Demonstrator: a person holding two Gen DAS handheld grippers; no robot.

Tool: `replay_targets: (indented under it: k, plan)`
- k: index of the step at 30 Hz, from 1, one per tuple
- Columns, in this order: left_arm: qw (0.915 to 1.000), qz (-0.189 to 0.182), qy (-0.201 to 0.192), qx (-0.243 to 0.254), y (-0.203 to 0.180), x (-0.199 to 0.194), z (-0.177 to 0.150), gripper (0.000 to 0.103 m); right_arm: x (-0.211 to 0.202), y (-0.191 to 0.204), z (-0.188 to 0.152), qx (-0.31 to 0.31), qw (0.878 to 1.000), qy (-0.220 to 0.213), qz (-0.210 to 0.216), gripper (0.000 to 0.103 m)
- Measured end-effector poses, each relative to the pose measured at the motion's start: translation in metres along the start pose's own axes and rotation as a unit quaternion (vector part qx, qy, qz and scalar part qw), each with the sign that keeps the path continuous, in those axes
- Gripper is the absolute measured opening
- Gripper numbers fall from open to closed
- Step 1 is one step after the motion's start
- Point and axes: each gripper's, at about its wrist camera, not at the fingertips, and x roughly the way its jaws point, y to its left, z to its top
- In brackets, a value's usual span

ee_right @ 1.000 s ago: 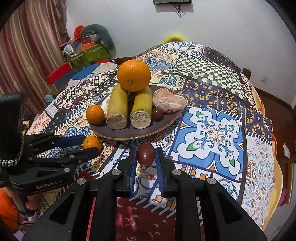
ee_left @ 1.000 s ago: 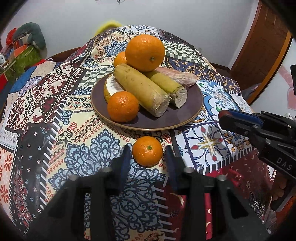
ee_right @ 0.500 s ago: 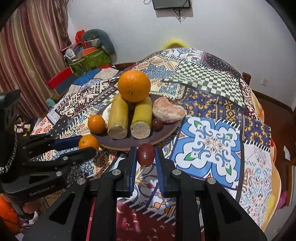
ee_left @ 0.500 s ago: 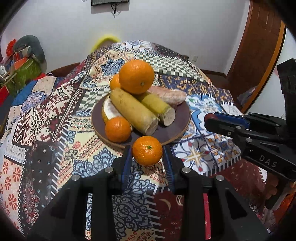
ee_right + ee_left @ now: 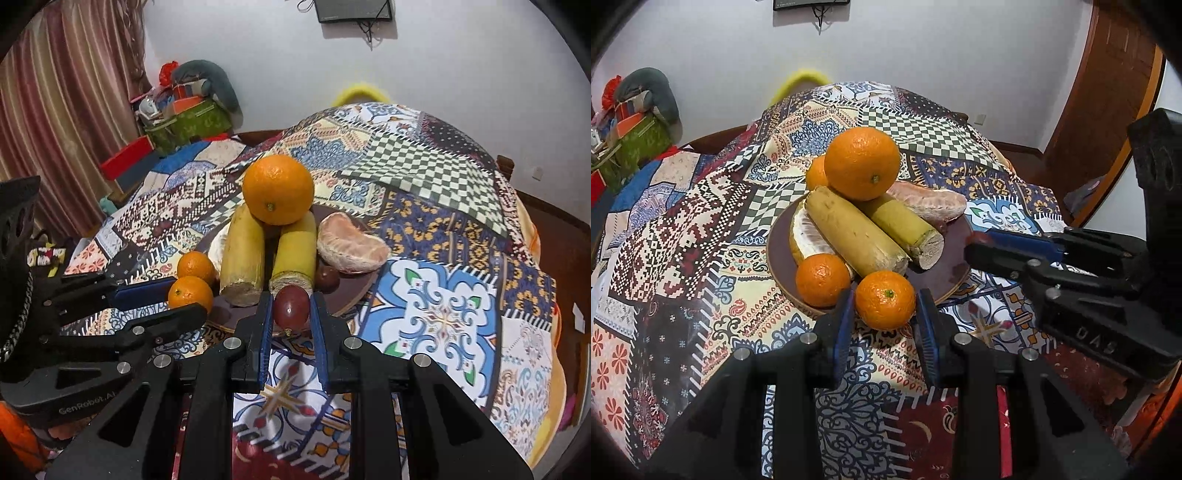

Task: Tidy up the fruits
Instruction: 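Lower the mandarin onto the plate with the left tool while the right tool lowers the date there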

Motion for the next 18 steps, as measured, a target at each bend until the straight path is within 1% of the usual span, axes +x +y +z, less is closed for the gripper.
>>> replay_targets:
  k: [5,8,11,13,14,15,16,18]
  plan:
    - [1.0,0.002,0.007,-0.005,0.003,0.005,-0.001,0.034,0.011,0.001,-0.001,-0.005,1.0,0.009,0.004,0.018]
    - [0.9999,-0.004,0.008,-0.012,0.005,0.006,-0.001,0.034,0.015,0.0,-0.001,-0.001,1.0,0.012,0.004,0.018]
    - [0.9999,-0.005,0.01,-0.012,0.005,0.005,0.0,0.036,0.019,-0.003,-0.001,0.008,1.0,0.022,0.014,0.019]
    - [0.9999,-0.003,0.01,-0.01,0.004,0.005,-0.001,0.038,0.021,-0.004,-0.002,0.012,0.999,0.026,0.016,0.019]
    - [0.9999,-0.002,0.009,-0.011,0.004,0.004,-0.001,0.042,0.021,-0.004,-0.002,0.013,0.999,0.026,0.015,0.02]
    - [0.9999,-0.001,0.008,-0.011,0.003,0.004,-0.001,0.044,0.021,-0.005,-0.002,0.013,1.0,0.024,0.013,0.022]
    - [0.9999,0.0,0.008,-0.01,0.003,0.003,0.0,0.044,0.02,-0.005,-0.002,0.015,1.0,0.023,0.012,0.025]
    - [0.9999,-0.002,0.004,-0.009,0.002,-0.001,0.0,0.044,0.017,-0.005,-0.001,0.017,1.0,0.02,0.013,0.025]
